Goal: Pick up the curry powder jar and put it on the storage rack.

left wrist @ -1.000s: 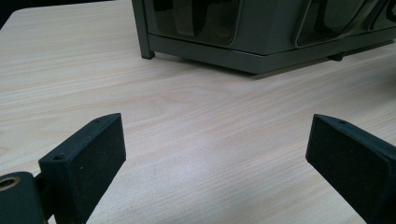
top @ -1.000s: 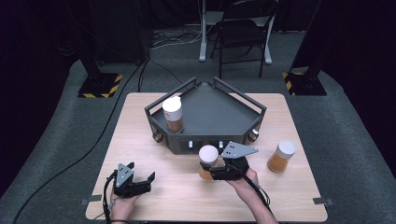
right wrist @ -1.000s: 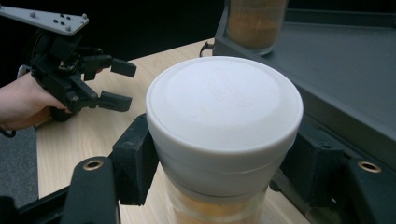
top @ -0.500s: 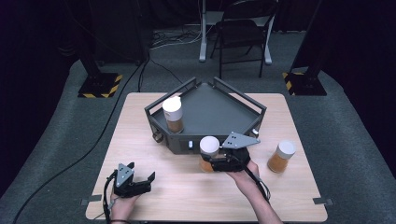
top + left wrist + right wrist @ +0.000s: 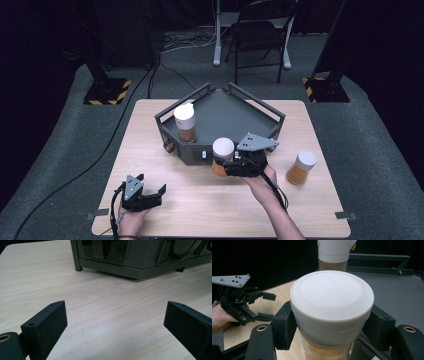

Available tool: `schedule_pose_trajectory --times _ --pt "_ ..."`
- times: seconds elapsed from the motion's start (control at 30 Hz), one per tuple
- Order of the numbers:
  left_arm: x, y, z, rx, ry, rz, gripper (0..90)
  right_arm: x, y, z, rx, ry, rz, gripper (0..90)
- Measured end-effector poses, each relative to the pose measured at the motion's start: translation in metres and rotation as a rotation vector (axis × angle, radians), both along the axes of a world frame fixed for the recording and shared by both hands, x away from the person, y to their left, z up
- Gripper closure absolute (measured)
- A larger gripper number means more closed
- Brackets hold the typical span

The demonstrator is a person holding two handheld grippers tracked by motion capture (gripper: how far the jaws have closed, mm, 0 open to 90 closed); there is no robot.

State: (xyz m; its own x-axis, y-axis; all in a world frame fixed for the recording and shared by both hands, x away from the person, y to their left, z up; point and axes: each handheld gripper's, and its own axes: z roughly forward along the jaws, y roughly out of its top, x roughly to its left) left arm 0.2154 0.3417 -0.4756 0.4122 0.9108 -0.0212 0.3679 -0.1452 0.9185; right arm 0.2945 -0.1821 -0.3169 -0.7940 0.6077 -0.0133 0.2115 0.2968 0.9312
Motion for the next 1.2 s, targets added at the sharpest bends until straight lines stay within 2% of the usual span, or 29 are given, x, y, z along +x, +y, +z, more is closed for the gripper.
schedule_pose_trajectory --times 0.57,0.8,1.2 --pt "0.0 0.0 0.0 -0.002 0.0 0.0 4.8 0.011 -0.003 0.019 0.029 -0.007 -0.039 33.1" --pt "0.0 0.0 0.0 -0.002 0.0 0.0 4.8 0.016 0.001 0.026 0.025 -0.014 -0.053 33.1" --pt "0.0 0.001 0.0 -0.003 0.002 -0.001 4.8 0.028 0.006 0.028 0.044 -0.007 -0.1 33.0"
